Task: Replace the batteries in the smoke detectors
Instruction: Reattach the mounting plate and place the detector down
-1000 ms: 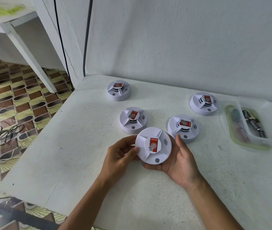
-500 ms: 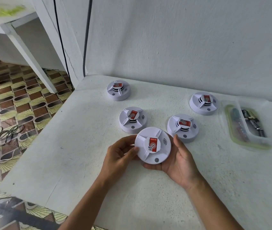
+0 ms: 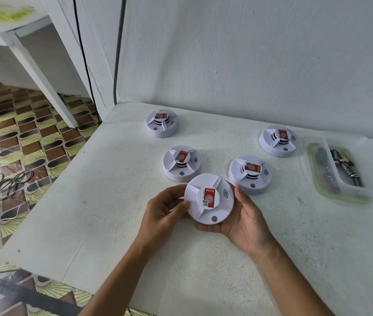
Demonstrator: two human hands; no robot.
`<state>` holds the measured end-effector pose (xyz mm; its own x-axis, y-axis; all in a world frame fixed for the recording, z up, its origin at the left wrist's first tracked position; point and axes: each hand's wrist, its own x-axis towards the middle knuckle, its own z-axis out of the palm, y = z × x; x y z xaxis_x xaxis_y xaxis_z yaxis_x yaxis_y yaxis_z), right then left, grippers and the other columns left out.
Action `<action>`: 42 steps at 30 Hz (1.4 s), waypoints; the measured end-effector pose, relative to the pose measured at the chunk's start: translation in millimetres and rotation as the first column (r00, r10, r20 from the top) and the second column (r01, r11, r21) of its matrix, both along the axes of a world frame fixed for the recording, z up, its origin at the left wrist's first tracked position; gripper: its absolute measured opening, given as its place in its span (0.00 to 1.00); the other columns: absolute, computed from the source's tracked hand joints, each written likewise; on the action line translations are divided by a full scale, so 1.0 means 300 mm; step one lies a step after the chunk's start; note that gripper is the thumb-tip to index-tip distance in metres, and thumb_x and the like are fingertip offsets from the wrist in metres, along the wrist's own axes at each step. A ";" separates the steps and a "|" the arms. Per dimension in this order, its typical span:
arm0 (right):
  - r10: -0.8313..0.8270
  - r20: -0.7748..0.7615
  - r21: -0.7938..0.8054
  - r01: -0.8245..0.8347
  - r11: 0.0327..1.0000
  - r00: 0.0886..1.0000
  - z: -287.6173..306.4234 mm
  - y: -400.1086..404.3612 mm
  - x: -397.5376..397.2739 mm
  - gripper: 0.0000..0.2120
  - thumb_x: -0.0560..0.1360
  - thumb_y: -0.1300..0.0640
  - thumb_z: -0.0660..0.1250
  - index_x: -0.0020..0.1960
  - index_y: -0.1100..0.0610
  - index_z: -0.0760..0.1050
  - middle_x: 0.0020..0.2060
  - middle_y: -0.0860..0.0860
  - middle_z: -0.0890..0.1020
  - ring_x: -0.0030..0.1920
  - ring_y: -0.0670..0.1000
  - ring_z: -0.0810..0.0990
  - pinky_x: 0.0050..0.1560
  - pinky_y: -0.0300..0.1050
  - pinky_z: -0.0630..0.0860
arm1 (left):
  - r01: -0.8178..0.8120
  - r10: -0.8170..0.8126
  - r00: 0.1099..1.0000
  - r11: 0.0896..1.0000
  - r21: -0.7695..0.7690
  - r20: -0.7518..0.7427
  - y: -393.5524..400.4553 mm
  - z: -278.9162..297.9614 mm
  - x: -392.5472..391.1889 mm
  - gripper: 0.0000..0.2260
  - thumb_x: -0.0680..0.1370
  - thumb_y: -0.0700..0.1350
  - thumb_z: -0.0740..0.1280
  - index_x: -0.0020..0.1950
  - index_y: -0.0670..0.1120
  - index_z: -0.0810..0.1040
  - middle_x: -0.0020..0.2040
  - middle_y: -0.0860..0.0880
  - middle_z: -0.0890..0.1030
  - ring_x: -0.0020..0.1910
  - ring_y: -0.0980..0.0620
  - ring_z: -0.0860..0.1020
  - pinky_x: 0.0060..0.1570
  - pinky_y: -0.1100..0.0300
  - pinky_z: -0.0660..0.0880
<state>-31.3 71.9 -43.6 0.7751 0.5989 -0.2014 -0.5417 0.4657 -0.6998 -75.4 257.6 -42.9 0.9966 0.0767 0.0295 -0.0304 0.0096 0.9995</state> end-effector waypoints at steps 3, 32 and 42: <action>-0.004 -0.012 -0.006 0.003 1.000 1.000 -0.002 0.000 0.001 0.40 0.64 0.38 0.75 0.69 0.56 0.70 0.64 0.64 0.75 0.58 0.65 0.77 0.50 0.64 0.78 | -0.001 0.001 1.000 1.000 0.018 0.002 -0.001 0.002 0.000 0.12 0.78 0.34 0.66 0.61 0.41 0.79 0.54 0.50 0.84 0.54 0.51 0.83 0.48 0.61 0.79; -0.002 0.007 -0.040 0.003 0.999 1.000 0.003 -0.001 0.000 0.40 0.65 0.41 0.76 0.70 0.59 0.68 0.63 0.65 0.75 0.59 0.66 0.77 0.53 0.66 0.76 | 0.002 -0.002 1.000 1.000 0.026 0.010 0.001 -0.001 0.000 0.12 0.78 0.39 0.67 0.61 0.44 0.79 0.55 0.52 0.84 0.54 0.51 0.82 0.47 0.61 0.79; -0.004 0.008 -0.046 0.005 0.999 1.000 0.005 -0.001 0.000 0.41 0.66 0.42 0.76 0.71 0.59 0.66 0.63 0.64 0.75 0.59 0.65 0.77 0.54 0.68 0.74 | -0.005 0.004 1.000 1.000 0.027 0.020 0.002 -0.005 0.002 0.15 0.75 0.41 0.67 0.61 0.42 0.79 0.55 0.50 0.84 0.54 0.50 0.83 0.48 0.59 0.80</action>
